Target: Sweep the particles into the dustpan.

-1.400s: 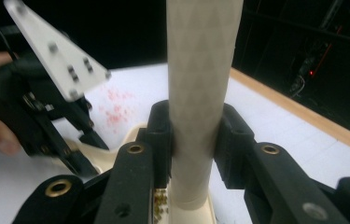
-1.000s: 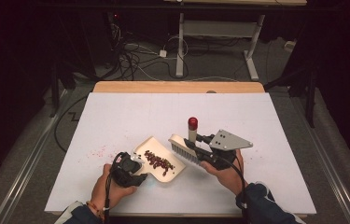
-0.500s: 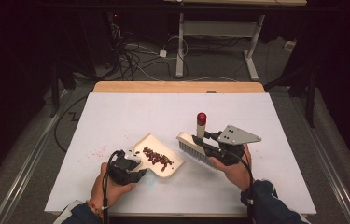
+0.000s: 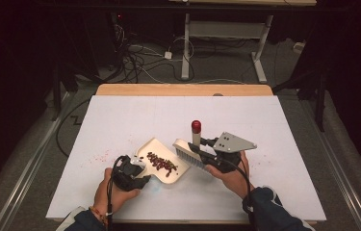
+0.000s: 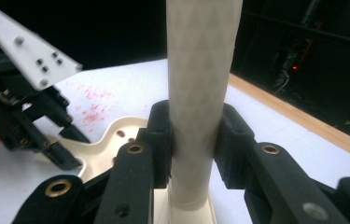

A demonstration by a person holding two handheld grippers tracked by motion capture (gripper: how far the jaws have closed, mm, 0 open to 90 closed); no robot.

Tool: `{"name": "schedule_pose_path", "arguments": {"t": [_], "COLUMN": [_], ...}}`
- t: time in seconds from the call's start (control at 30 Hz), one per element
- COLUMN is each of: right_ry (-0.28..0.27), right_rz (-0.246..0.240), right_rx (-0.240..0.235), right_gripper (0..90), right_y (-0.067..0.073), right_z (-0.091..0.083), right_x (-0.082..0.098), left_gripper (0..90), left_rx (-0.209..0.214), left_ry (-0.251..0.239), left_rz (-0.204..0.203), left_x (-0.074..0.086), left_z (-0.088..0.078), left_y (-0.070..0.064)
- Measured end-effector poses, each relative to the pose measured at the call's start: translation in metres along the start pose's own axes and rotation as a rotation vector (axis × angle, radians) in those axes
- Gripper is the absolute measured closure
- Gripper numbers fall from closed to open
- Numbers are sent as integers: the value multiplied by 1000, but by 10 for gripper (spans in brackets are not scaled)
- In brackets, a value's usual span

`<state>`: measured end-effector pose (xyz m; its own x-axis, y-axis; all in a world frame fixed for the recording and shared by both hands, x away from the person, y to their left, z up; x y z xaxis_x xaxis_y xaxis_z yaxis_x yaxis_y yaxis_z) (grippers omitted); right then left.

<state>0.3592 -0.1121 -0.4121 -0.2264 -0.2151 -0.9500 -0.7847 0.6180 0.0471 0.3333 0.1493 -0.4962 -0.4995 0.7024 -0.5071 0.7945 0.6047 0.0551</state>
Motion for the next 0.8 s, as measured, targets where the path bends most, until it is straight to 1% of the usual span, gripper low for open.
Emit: {"name": "schedule_pose_path", "arguments": {"t": [0.03, 0.07, 0.1, 0.13, 0.17, 0.2, 0.3, 0.37, 0.4, 0.43, 0.53, 0.63, 0.7, 0.8], "right_ry": [5, 11, 14, 16, 16, 16, 18, 18, 19, 19, 16, 11, 6, -3], "right_rz": [2, -6, -8, -7, -7, -6, 8, 13, 12, 14, 13, 14, 11, 9], "right_rx": [-4, -10, -11, -9, -10, -9, -13, -11, -8, -5, 2, 8, 14, 24], "right_gripper": [708, 708, 708, 708, 708, 707, 708, 708, 708, 708, 708, 708, 707, 708], "right_y": [2, 3, 4, 5, 5, 6, 4, 3, 2, 2, 0, -3, -5, -10], "right_z": [2, 3, 4, 4, 4, 4, 3, 3, 2, 2, -1, -5, -9, -16], "right_x": [1, 3, 4, 4, 4, 4, 5, 5, 5, 5, 4, 2, 1, -2], "left_gripper": [633, 627, 617, 577, 537, 531, 537, 579, 613, 632, 637, 639, 640, 641], "left_rx": [-2, -6, -13, -25, -21, -15, -19, -19, -11, -13, -12, -11, -24, -37], "left_ry": [-1, 0, 0, 3, 2, -4, -19, -22, -26, -26, -30, -48, -53, -71], "left_rz": [4, 8, 3, -7, -15, -24, -33, -19, -21, -20, -25, -46, -42, -59], "left_x": [0, 0, 0, -1, -1, -1, -2, -3, -3, -3, -3, -1, -1, 2], "left_z": [0, 0, 0, 1, 1, 1, 3, 4, 4, 4, 4, 4, 3, 3], "left_y": [0, 0, 0, 1, 2, 2, 2, 0, 0, 0, 0, 1, 1, 2]}}
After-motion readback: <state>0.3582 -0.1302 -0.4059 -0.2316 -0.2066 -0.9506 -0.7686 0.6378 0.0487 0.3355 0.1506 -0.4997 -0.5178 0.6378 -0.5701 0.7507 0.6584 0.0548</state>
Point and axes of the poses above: each handheld gripper's, and its own axes: z roughly forward along the jaws, x roughly out of its underside, y roughly to its left, the point moved 3 cm from there along z, roughly forward along the jaws, and after that the axes turned 11 degrees about z, right-handed, at the moved point
